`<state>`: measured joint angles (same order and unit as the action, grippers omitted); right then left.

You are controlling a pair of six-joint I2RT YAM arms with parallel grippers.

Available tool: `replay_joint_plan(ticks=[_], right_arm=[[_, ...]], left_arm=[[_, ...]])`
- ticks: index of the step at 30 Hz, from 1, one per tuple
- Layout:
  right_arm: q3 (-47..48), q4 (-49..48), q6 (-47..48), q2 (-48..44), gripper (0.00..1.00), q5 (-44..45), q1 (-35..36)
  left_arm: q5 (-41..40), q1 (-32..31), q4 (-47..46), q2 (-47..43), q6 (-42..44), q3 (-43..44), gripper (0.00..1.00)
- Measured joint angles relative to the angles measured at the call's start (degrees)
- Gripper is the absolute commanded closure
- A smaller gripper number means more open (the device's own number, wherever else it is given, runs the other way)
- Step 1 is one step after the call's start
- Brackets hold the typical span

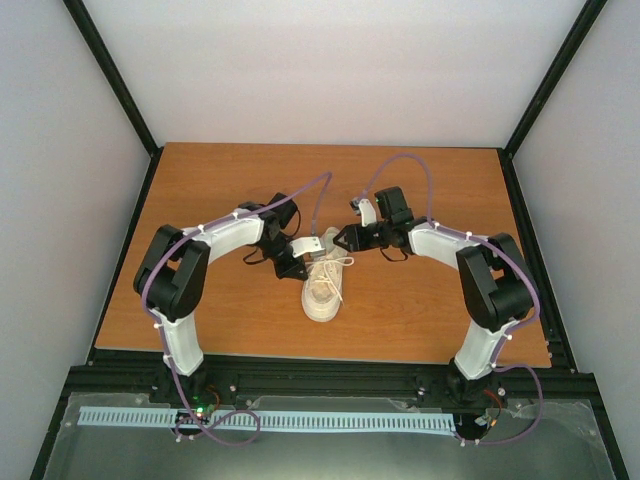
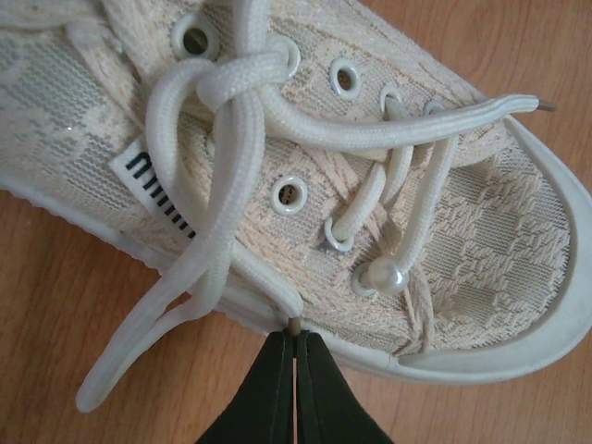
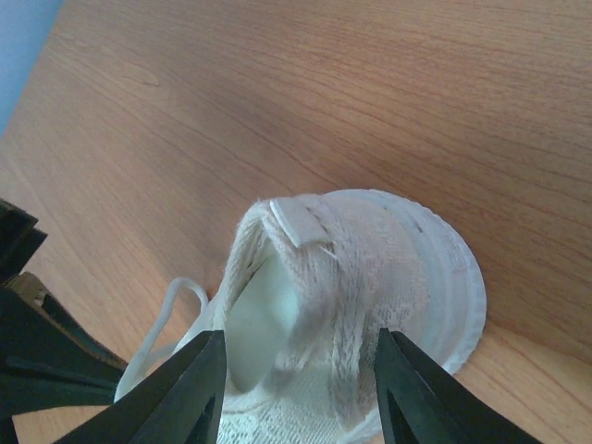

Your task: Tie the shoes

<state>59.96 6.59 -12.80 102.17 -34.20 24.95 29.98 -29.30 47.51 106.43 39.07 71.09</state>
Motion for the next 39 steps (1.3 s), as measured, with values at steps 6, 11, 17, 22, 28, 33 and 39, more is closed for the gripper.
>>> replay_joint_plan(ticks=[6,11,17,22,28,33,39], right_arm=[[0.8,0.0,-0.8,1.2,0.58,3.2,0.8],[1.6,0.0,-1.4,2.1,0.63,5.1,1.0],[2.3,0.0,-1.9,3.1,0.71,6.3,1.3],[2.3,-0.3,-2.3,3.3,0.73,6.8,1.5],[2.3,-0.4,-2.6,3.3,0.69,6.8,1.5],[2.3,-0.5,-2.2,3.1,0.74,6.4,1.6],[2.5,0.3,-0.9,2.4,0.9,6.5,1.7]], left_arm=[[-1.2,0.0,0.0,-0.6,0.5,-0.1,0.99],[-2.4,0.2,-0.2,-2.2,0.9,-1.0,0.99],[-3.0,0.3,-0.1,-5.7,1.9,-4.4,0.99],[-3.5,0.3,0.2,-6.4,3.2,-7.2,0.99],[-3.8,0.3,0.4,-7.2,4.1,-9.3,0.99],[-3.8,0.3,0.3,-8.2,4.3,-9.5,0.99],[-5.5,0.3,0.3,-8.2,5.1,-11.2,0.99]])
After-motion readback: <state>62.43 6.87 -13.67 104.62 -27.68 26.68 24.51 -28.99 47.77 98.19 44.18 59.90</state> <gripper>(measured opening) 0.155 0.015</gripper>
